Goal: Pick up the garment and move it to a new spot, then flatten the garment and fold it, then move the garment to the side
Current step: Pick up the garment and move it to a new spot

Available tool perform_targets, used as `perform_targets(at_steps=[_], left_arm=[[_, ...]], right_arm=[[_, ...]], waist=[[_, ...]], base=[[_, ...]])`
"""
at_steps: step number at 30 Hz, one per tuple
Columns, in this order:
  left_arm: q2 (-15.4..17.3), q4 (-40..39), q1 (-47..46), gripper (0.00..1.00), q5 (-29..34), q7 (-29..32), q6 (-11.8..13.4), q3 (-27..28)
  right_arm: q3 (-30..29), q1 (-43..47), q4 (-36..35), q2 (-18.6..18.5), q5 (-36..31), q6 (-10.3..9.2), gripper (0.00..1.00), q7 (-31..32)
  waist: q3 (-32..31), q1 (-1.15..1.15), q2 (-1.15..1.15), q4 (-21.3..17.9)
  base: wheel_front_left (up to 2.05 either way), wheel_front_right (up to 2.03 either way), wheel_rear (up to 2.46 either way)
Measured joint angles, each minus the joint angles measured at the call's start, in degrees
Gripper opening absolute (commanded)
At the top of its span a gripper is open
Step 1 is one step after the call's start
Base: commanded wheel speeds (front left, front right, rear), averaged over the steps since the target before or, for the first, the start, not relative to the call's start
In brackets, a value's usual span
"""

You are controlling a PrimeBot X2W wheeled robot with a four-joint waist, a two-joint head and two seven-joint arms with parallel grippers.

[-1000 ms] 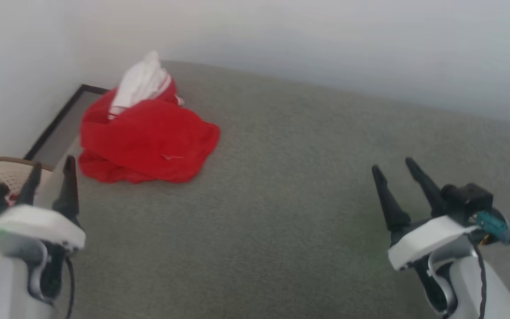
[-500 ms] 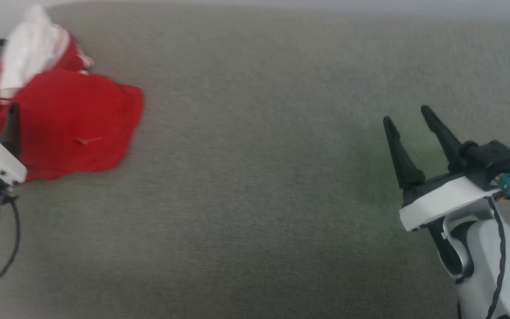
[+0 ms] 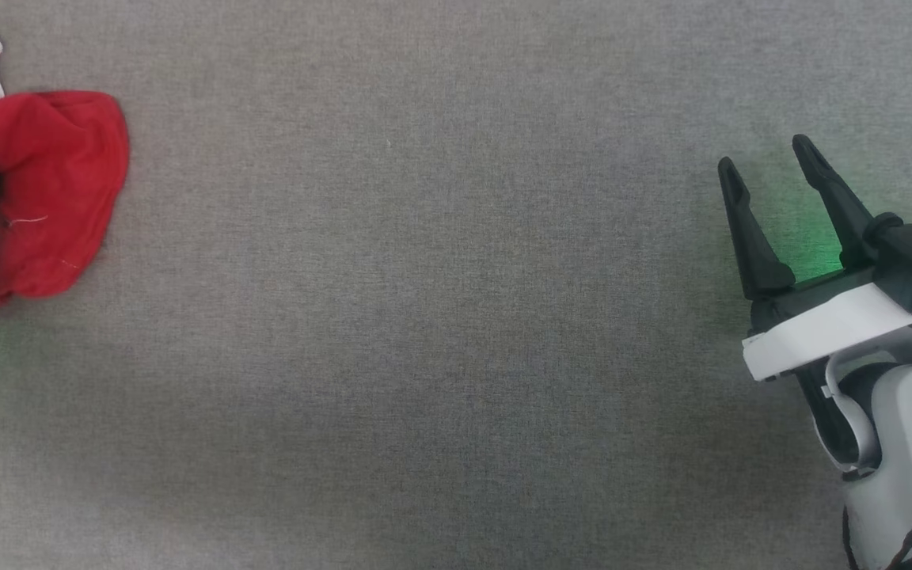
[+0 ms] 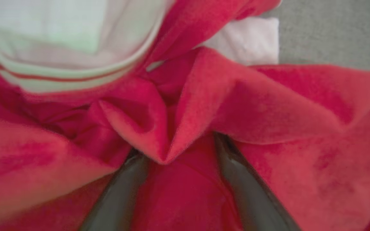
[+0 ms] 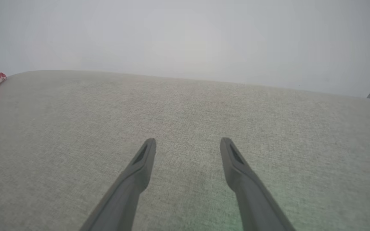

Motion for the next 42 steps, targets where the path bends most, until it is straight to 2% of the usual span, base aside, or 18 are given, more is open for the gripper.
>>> perform_targets(at_steps=[6, 7, 8, 17, 23, 26, 30, 37, 42], left_arm=[[-0.41, 2.38, -1.72, 1.00, -0.02, -0.89, -0.53, -0.62], [-0.56, 2.63, -1.83, 0.41, -0.02, -1.49, -0.62, -0.87], [-0.77, 2.76, -1.87, 0.00, 0.00, -2.49, -0.89, -1.02], [-0.48, 2.45, -2.50, 0.00, 1.58, -10.82, -1.77, -4.13], [1.09, -2.04, -2.64, 0.00, 1.57, -14.89, -2.03, -6.33], [2.71, -7.25, -2.28, 0.00, 1.21, -15.97, -2.03, -8.46], [5.00, -13.35, -1.47, 0.00, 0.89, -15.40, -2.08, -10.25], [8.95, -25.17, -0.94, 0.00, 0.49, -11.00, -2.01, -11.59], [10.67, -34.57, 0.14, 0.00, 0.48, -7.02, -0.26, -11.63]], right_arm=[[-0.18, -0.07, -1.04, -0.24, -0.38, 0.00, 1.00, 0.91], [-0.32, -0.07, -1.13, -0.32, -0.41, 0.00, 1.00, 1.02], [-0.52, -0.07, -1.20, -0.41, -0.43, 0.00, 1.00, 1.26], [-2.92, 0.51, -0.83, -0.34, -0.66, 0.00, 1.00, 0.81], [-3.76, 2.53, 0.43, 0.96, -0.36, 0.00, 1.00, 0.20], [-3.99, 3.75, 1.02, 1.34, -0.25, 0.00, 1.00, -0.23], [-4.58, 5.10, 1.46, 1.69, 0.19, 0.00, 1.00, -0.62], [-5.11, 5.99, 1.38, 2.15, 0.24, 0.00, 1.00, -0.65], [-5.38, 6.53, 1.40, 2.54, 0.31, 0.00, 1.00, -0.98]], waist=[[0.65, 0.00, 0.00, 0.39], [0.61, 0.00, 0.00, 0.52], [0.54, 0.00, 0.00, 0.69], [-2.94, 0.00, -0.01, 2.30], [-7.15, 0.00, -0.01, 3.53], [-10.47, 0.00, -0.01, 4.23], [-13.84, 0.00, -0.01, 4.88], [-17.85, 0.00, -0.01, 5.74], [-19.43, 0.00, -0.01, 5.64]], base=[[0.00, 0.00, 0.00], [0.00, 0.00, 0.00], [0.00, 0.00, 0.00], [0.00, 0.00, 0.00], [0.00, 0.00, 0.00], [0.00, 0.00, 0.00], [0.00, 0.00, 0.00], [0.00, 0.00, 0.00], [0.00, 0.00, 0.00]])
